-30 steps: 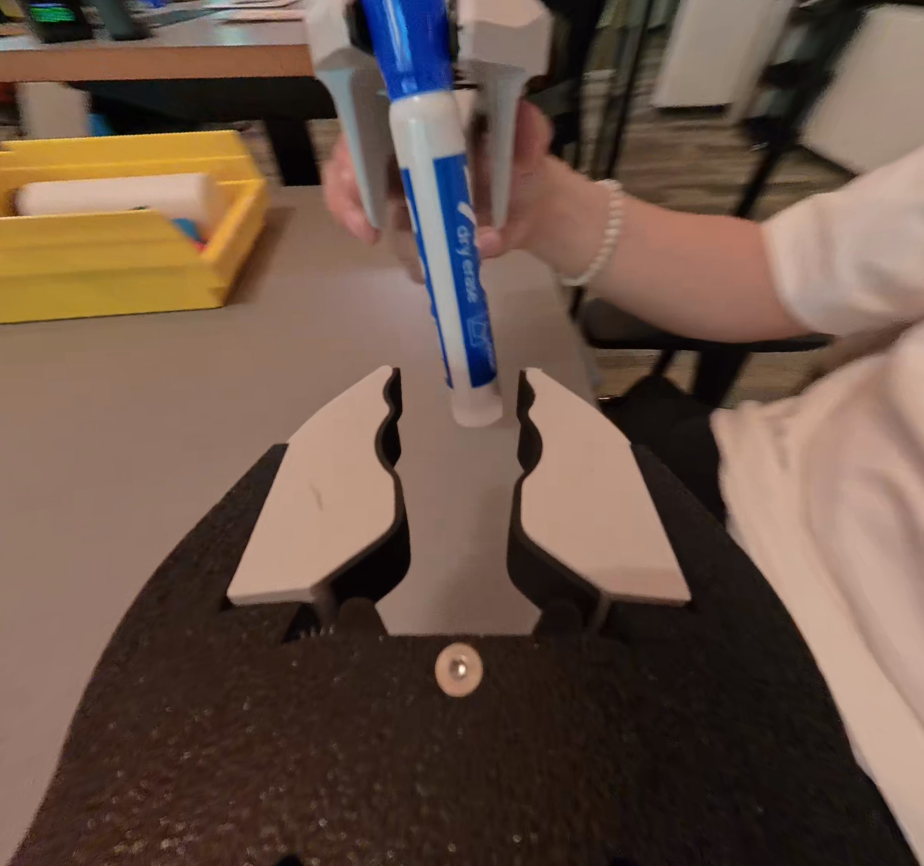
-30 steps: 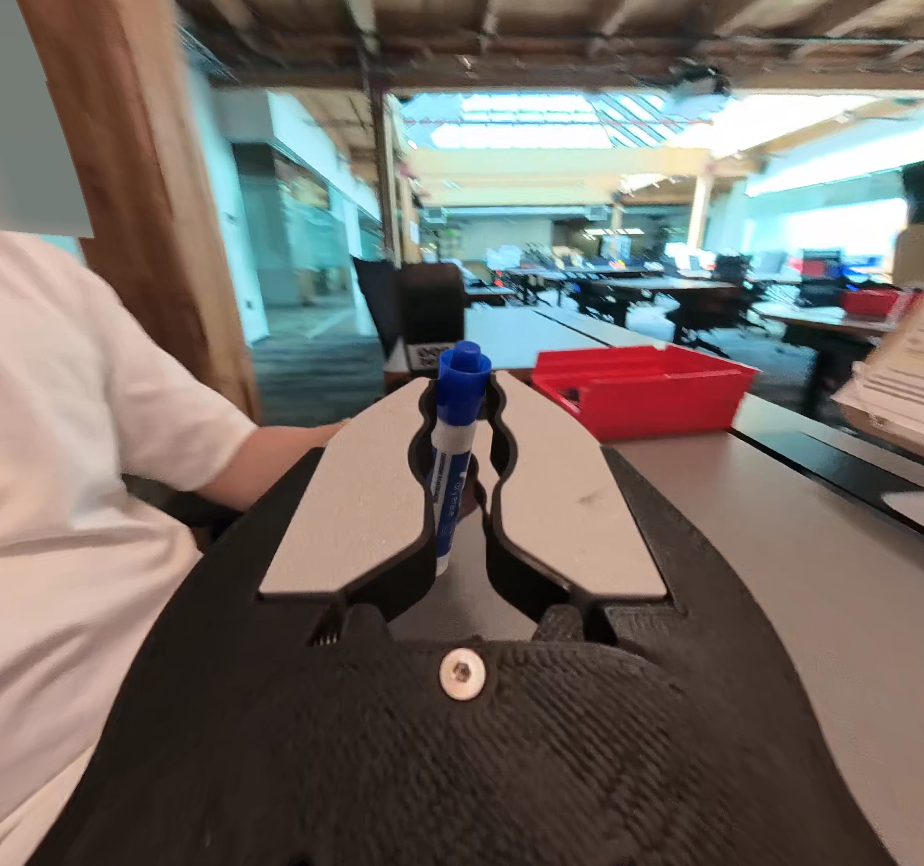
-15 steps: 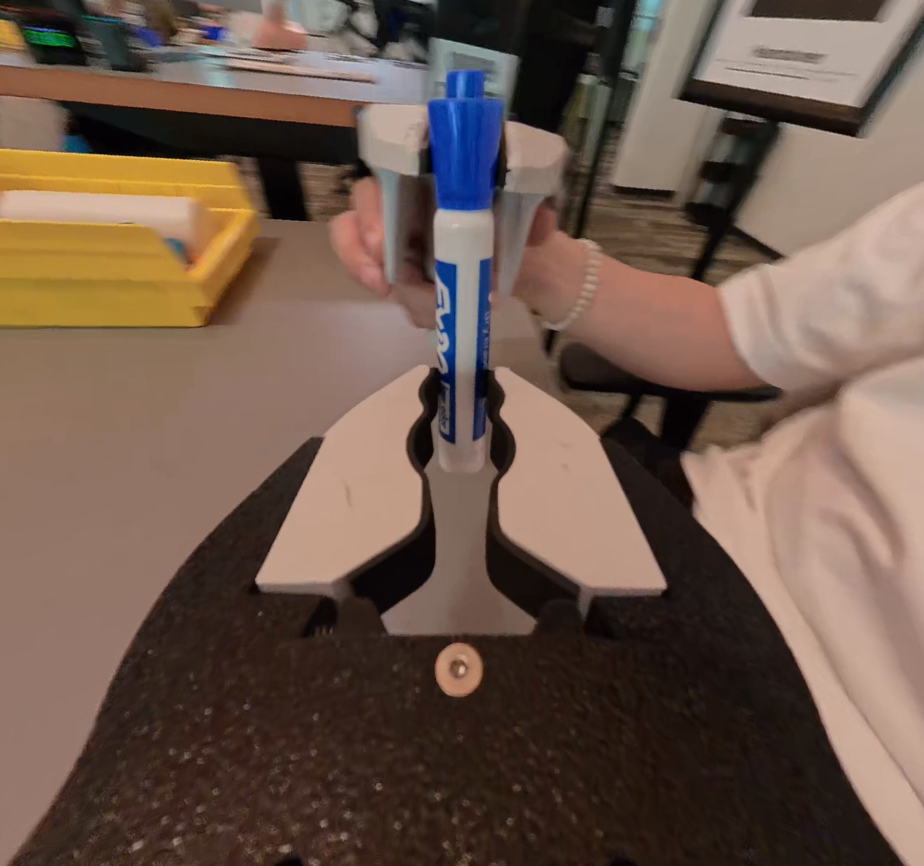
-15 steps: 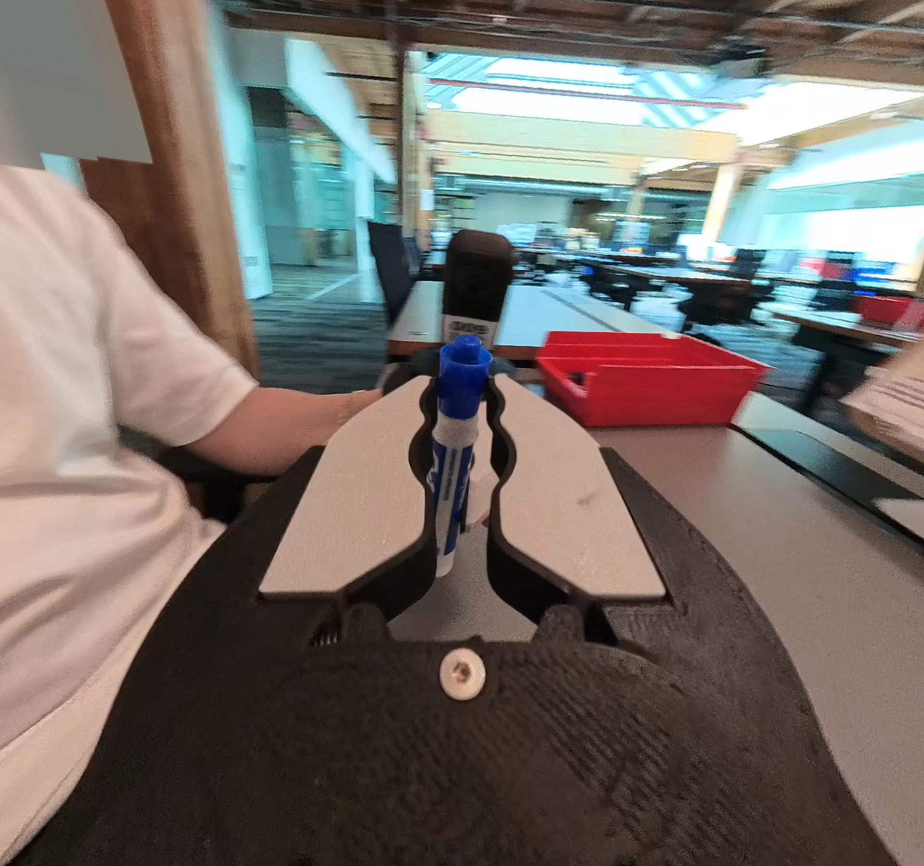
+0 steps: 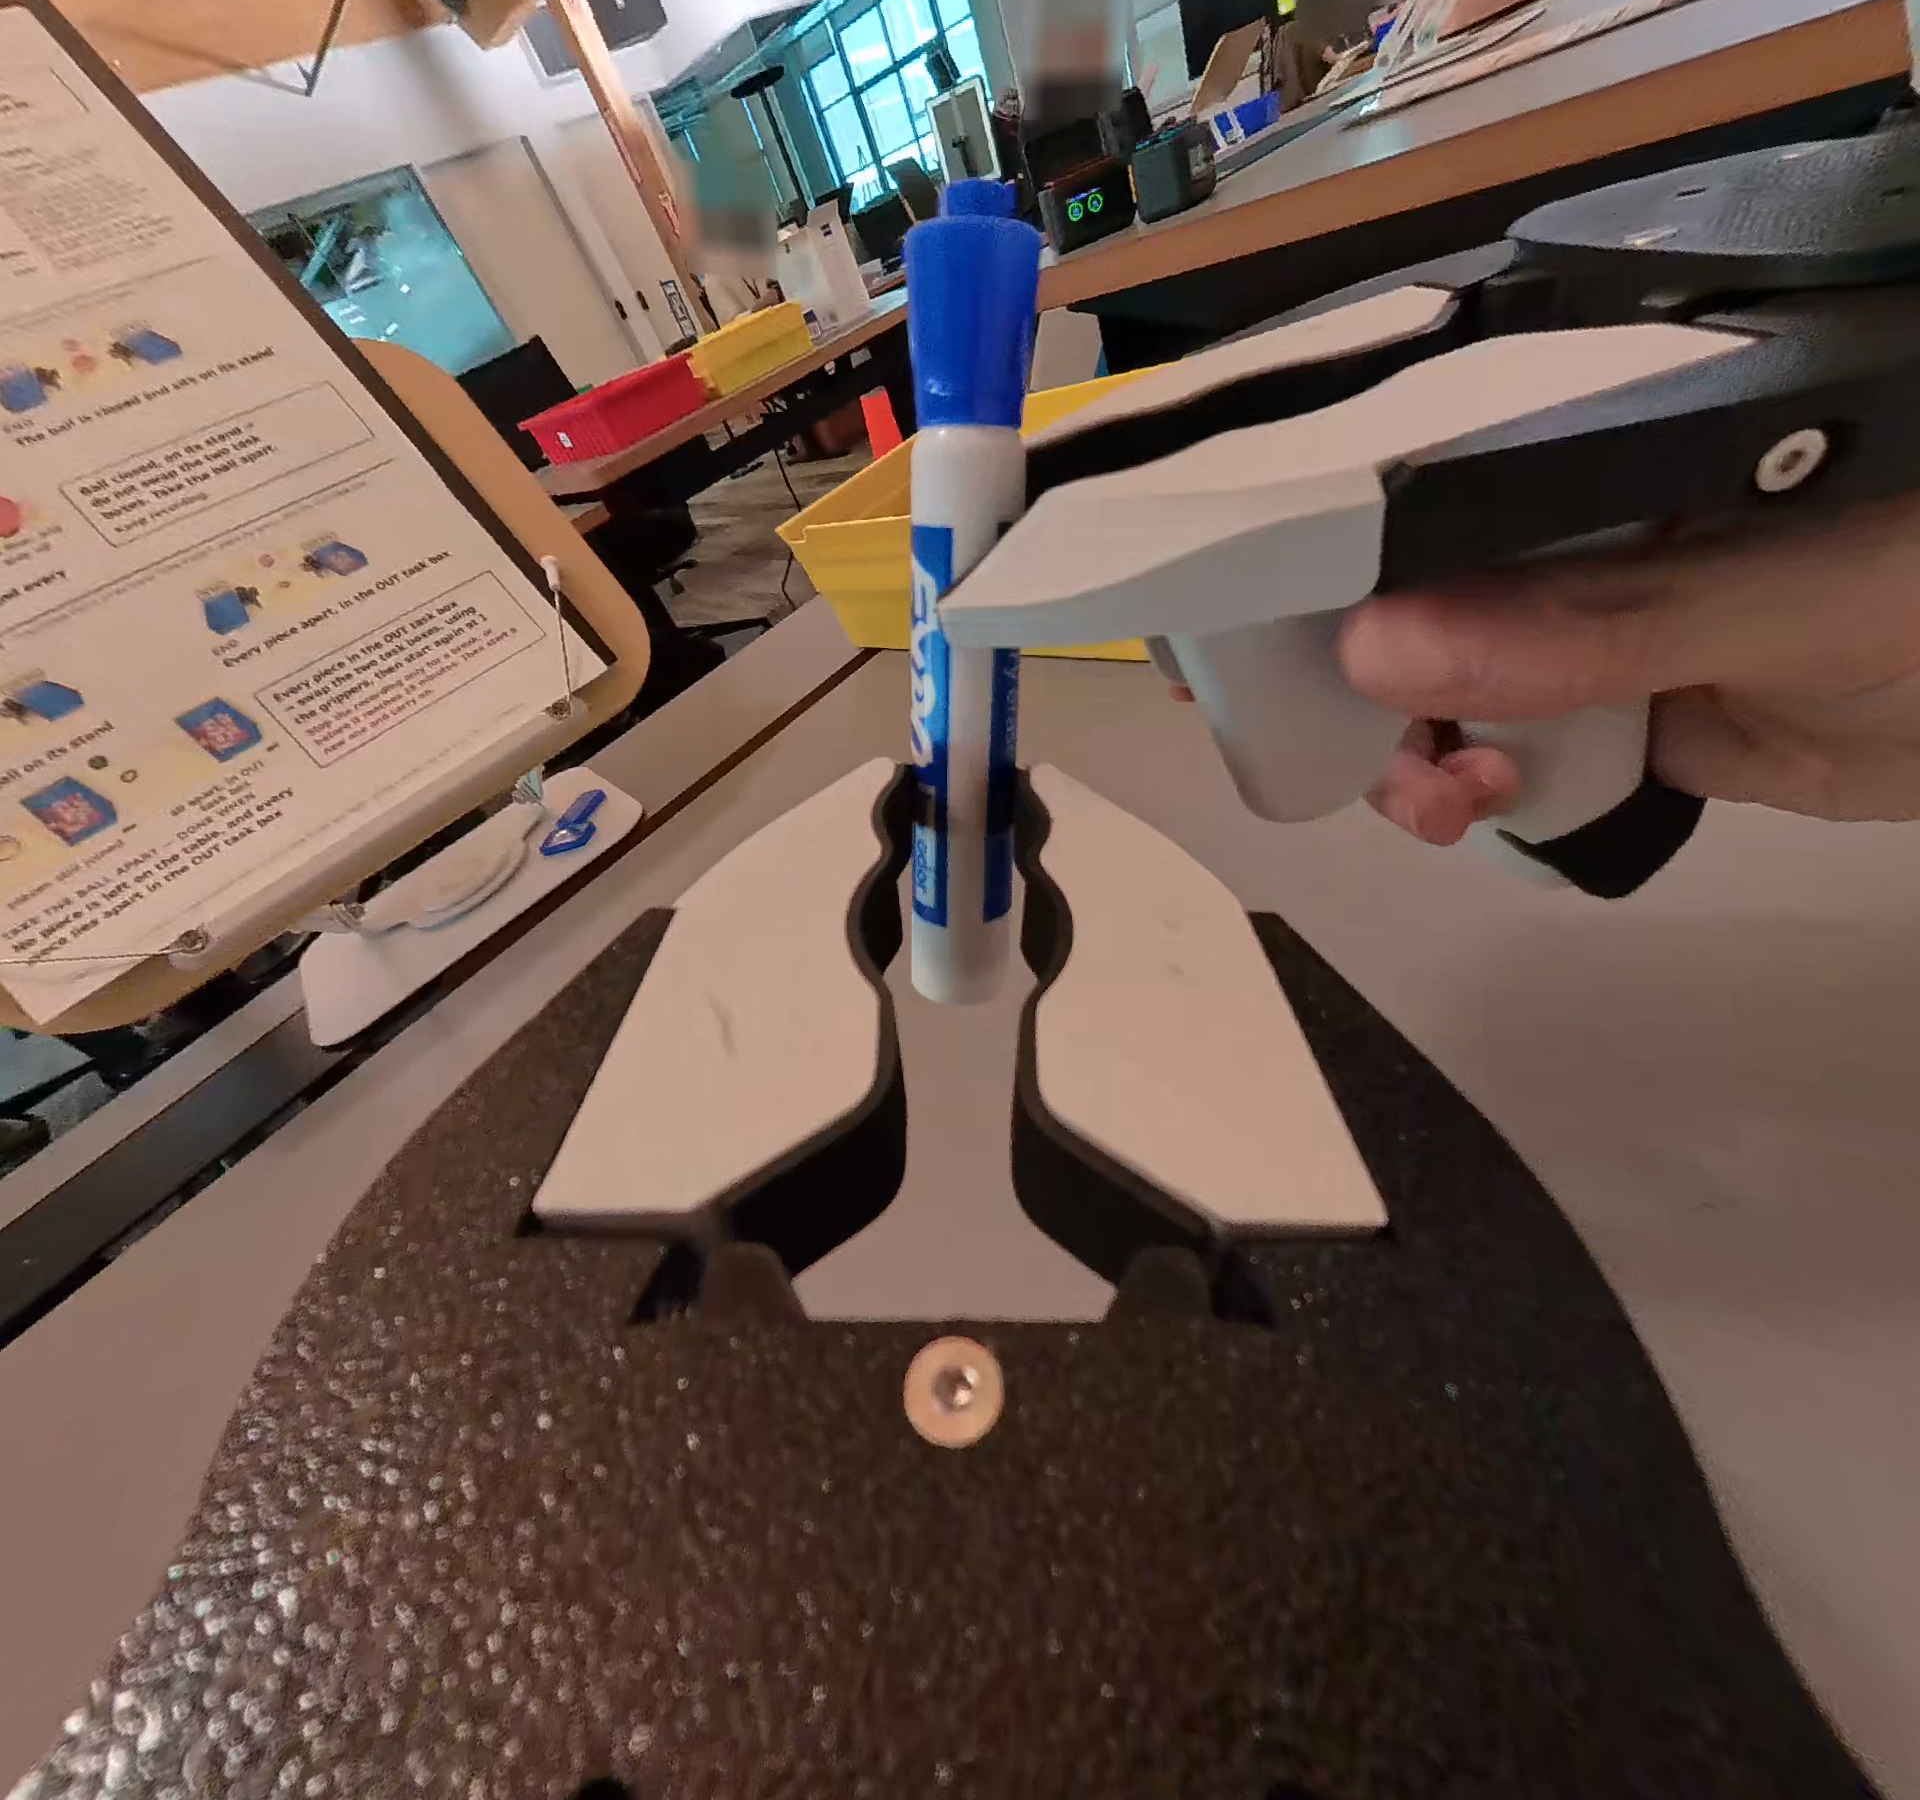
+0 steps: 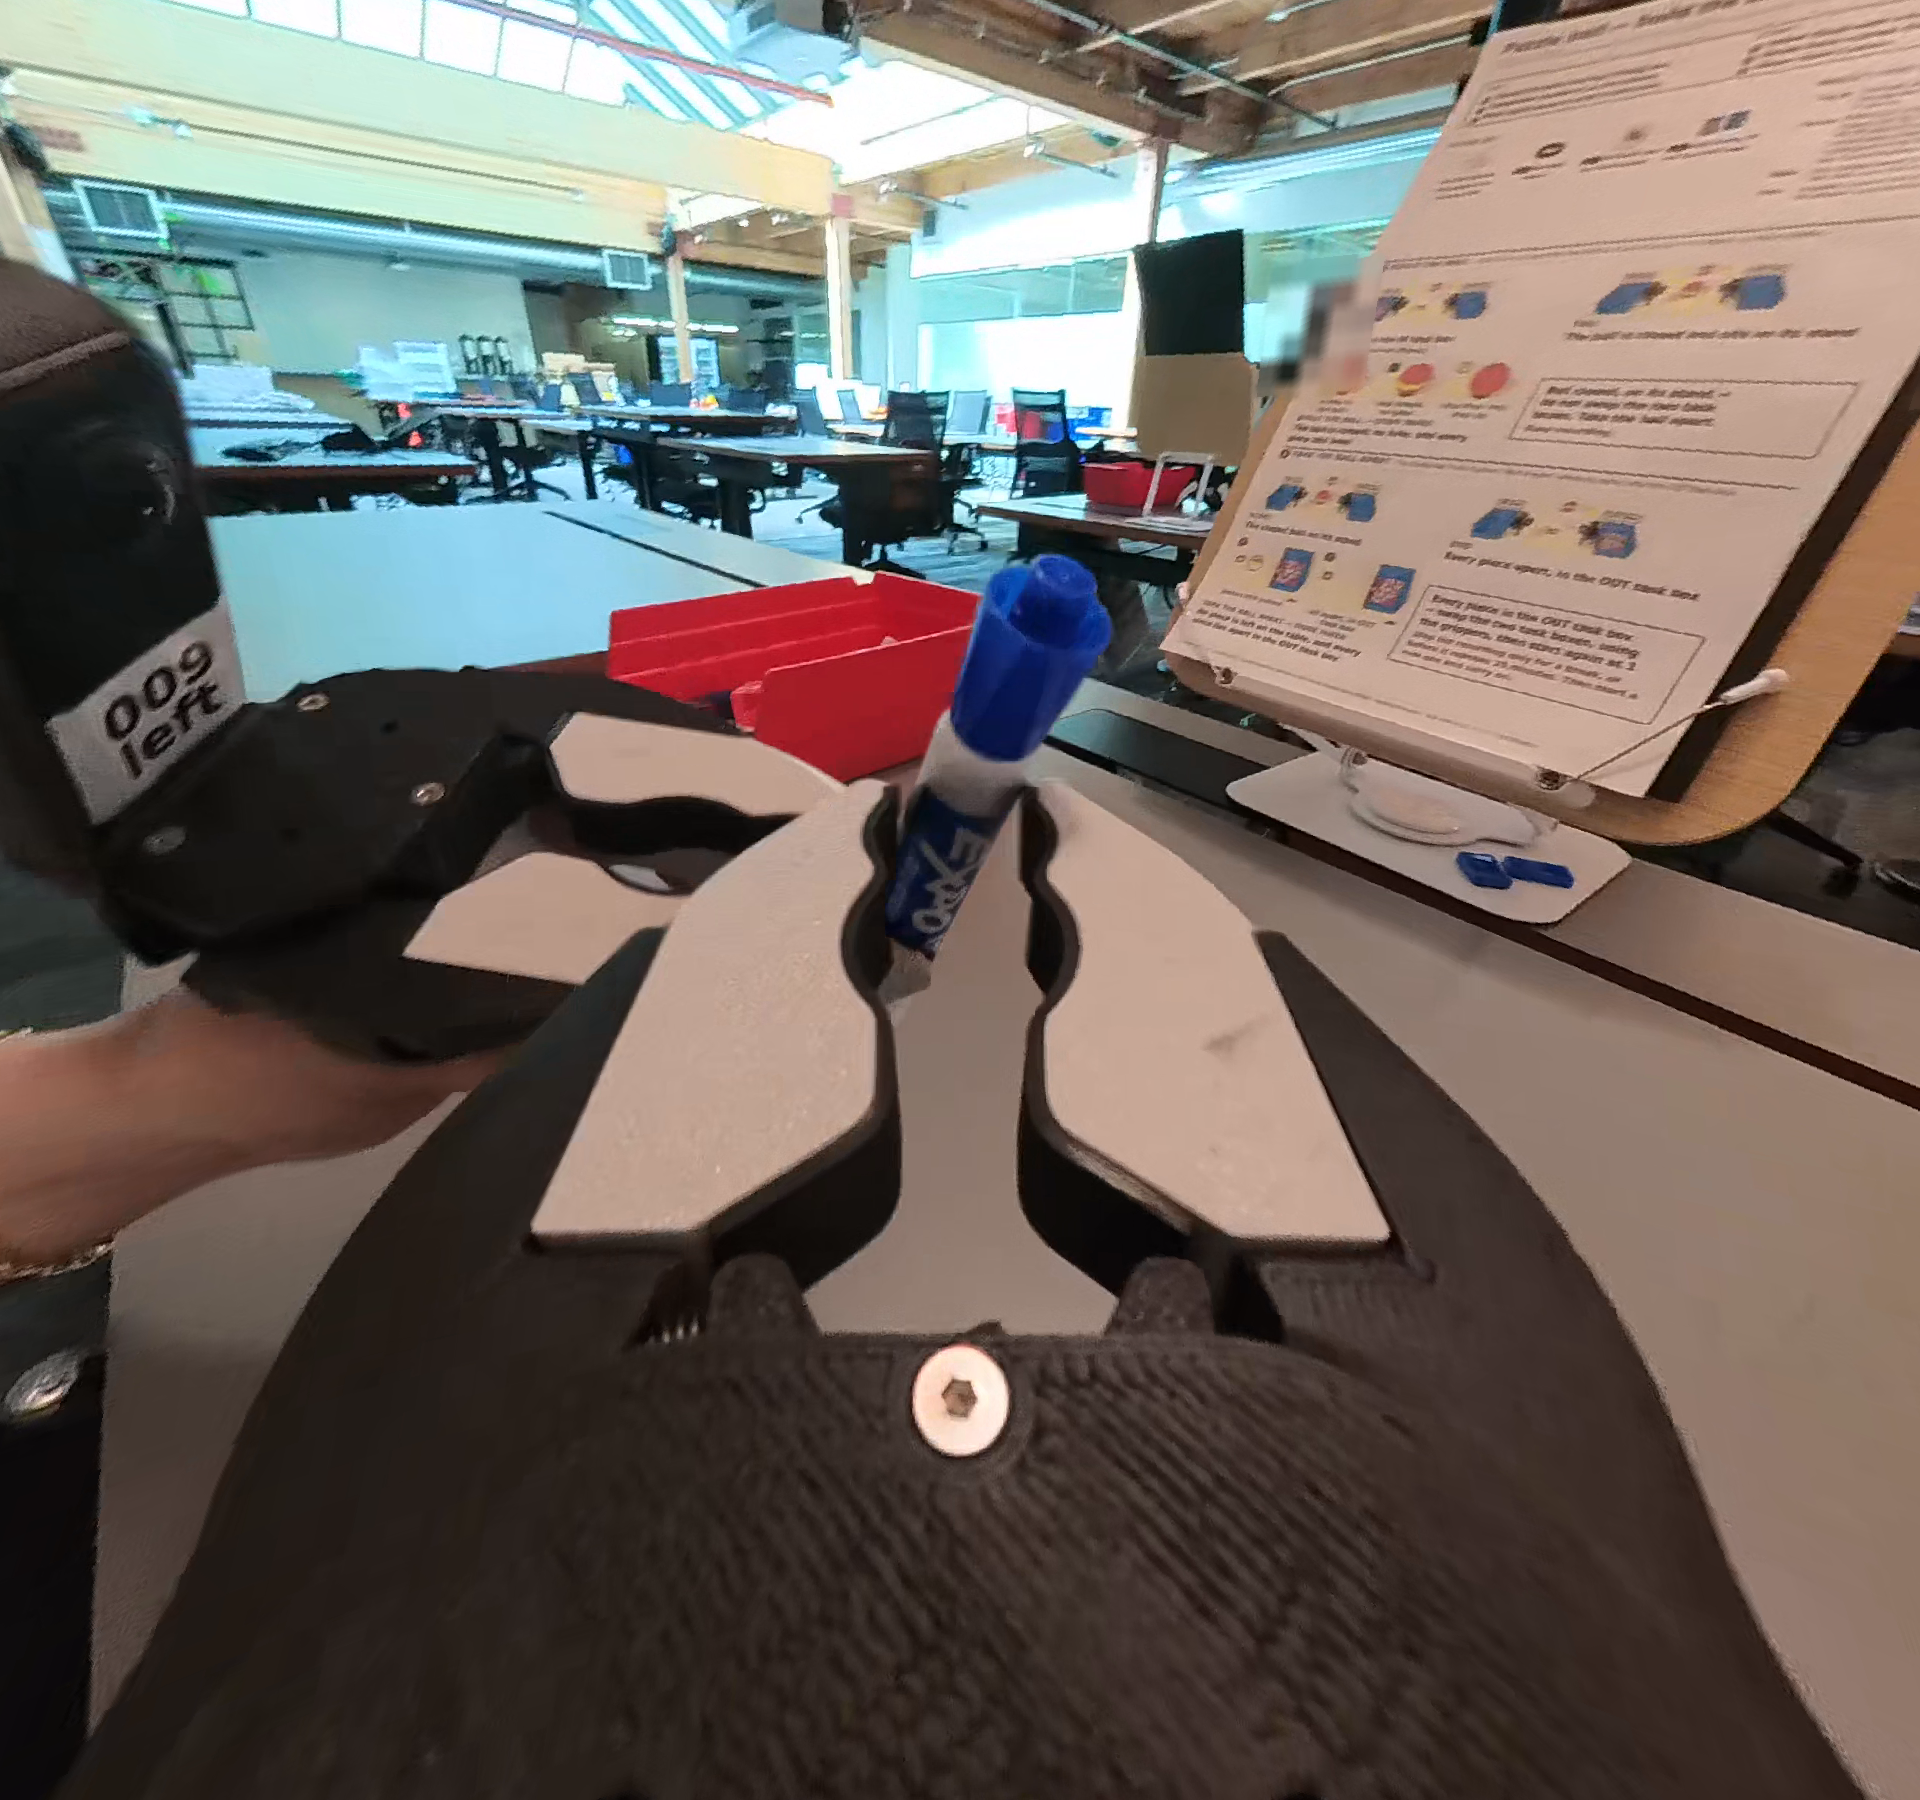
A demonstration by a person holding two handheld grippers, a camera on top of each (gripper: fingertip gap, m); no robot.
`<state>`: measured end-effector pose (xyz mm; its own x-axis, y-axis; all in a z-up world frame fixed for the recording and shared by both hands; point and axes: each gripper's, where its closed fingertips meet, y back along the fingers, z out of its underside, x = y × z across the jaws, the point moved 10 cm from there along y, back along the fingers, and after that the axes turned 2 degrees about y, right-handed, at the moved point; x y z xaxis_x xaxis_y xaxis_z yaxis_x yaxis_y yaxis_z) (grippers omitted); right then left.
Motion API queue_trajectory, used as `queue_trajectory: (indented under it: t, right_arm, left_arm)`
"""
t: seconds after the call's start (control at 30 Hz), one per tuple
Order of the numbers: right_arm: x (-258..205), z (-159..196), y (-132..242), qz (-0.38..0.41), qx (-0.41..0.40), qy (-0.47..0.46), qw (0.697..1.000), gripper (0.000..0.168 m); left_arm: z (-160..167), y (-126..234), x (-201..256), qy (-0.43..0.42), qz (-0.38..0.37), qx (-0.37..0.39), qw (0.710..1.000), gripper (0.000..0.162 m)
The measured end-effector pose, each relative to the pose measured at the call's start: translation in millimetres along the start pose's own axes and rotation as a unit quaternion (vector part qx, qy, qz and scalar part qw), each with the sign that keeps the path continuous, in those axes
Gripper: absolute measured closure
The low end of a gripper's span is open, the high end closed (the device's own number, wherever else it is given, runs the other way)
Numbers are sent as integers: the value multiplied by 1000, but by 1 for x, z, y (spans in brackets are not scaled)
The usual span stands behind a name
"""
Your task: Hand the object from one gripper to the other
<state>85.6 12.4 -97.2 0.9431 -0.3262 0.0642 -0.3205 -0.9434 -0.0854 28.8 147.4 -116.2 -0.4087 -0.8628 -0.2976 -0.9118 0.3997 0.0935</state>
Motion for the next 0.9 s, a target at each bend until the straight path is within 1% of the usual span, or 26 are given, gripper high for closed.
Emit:
queue_trajectory:
  t: [0.07, 0.17, 0.2, 0.27, 0.37, 0.47, 0.57, 0.63, 0.7, 0.77, 0.9]
  right_arm:
    - [0, 0, 1, -10, -2, 7, 1000, 149]
    - [2, 0, 0, -27, -27, -3, 999, 150]
    - [4, -1, 0, -25, -36, -6, 999, 150]
    - [12, -4, 5, -3, -50, -3, 999, 150]
    - [49, -20, 19, 72, -125, 41, 989, 150]
    - [116, -41, 31, 151, -218, 36, 964, 150]
    - [188, -54, 30, 201, -289, -2, 936, 150]
    - [232, -55, 24, 225, -334, -29, 915, 150]
    - [265, -49, 16, 217, -388, -72, 893, 150]
    - [293, -39, 7, 232, -422, -88, 872, 150]
    - [329, -12, -4, 240, -495, -133, 825, 151]
  left_arm:
    - [1, -1, 2, 0, -2, -2, 1000, 144]
    - [4, -4, 1, 20, 26, -12, 999, 144]
    - [5, -5, 0, 22, 33, -15, 999, 137]
    - [7, -4, -5, 2, 30, -26, 999, 129]
    - [6, 3, -18, -27, -6, -34, 999, 125]
    - [5, 9, -33, -21, -22, -35, 999, 127]
    - [9, 12, -47, -13, -28, -46, 998, 129]
    - [12, 15, -56, -10, -38, -56, 998, 132]
    - [15, 18, -65, 1, -43, -62, 997, 133]
    - [18, 22, -75, 13, -50, -61, 997, 134]
    - [25, 30, -94, 37, -59, -63, 996, 137]
